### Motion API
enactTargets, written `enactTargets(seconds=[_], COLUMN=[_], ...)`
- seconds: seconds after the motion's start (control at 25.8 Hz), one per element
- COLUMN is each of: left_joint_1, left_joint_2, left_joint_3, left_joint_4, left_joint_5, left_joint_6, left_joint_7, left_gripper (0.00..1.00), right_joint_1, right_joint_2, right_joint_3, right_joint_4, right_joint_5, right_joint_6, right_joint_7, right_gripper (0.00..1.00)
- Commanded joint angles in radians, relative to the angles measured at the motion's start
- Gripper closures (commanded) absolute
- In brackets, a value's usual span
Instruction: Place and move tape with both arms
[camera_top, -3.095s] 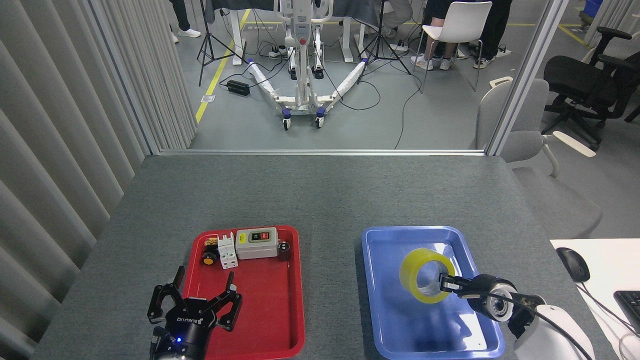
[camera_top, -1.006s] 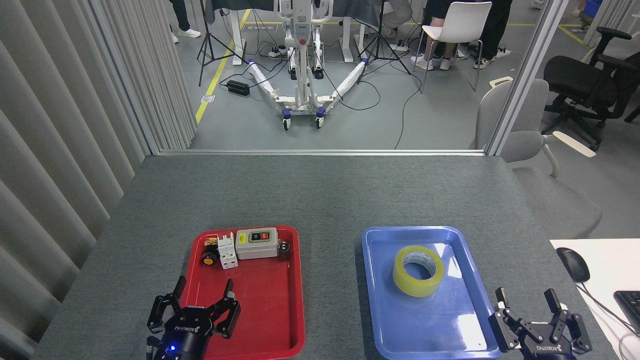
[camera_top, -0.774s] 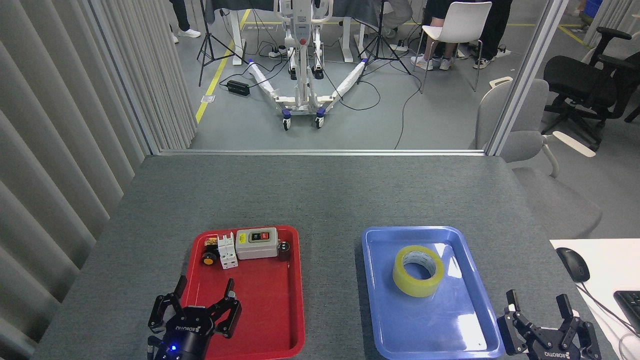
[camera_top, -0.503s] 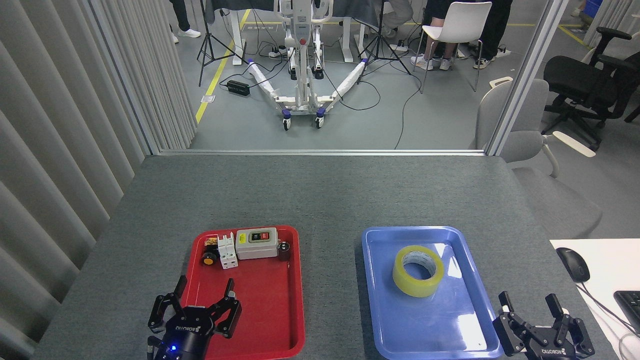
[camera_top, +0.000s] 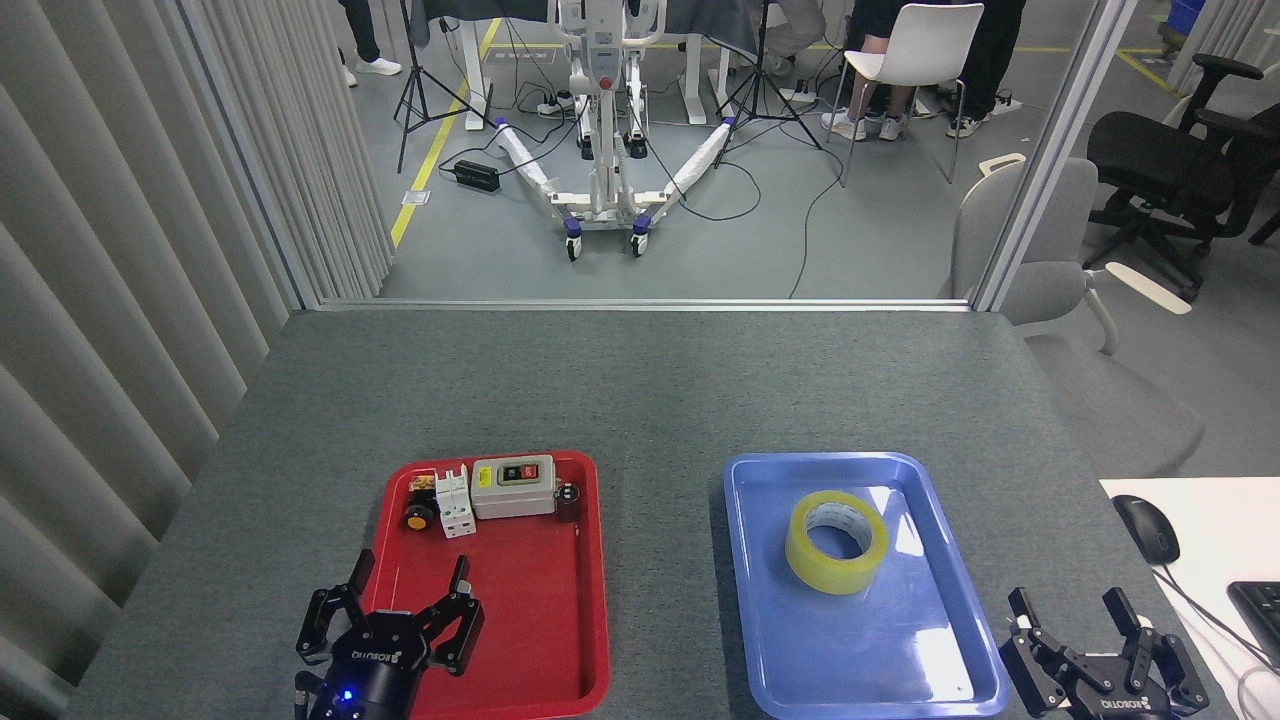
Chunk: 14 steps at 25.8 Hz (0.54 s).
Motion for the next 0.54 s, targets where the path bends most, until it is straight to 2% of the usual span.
enactTargets(seconds=[0.0, 0.5], left_joint_1=[0.000, -0.018], left_joint_2=[0.001, 0.001], left_joint_3=[0.000, -0.002], left_joint_4=[-0.006, -0.007], left_joint_5=[0.000, 0.002], left_joint_6=[0.000, 0.000], left_joint_7=[0.000, 0.000], left_gripper=[0.00, 0.00], right_joint_1=[0.000, 0.002], right_joint_2=[-0.003, -0.001], right_joint_3=[-0.001, -0.001], right_joint_4=[0.000, 0.000], right_joint_5=[0.001, 0.003], right_joint_6=[0.001, 0.001], right_joint_7=[0.000, 0.003], right_gripper=[0.00, 0.00])
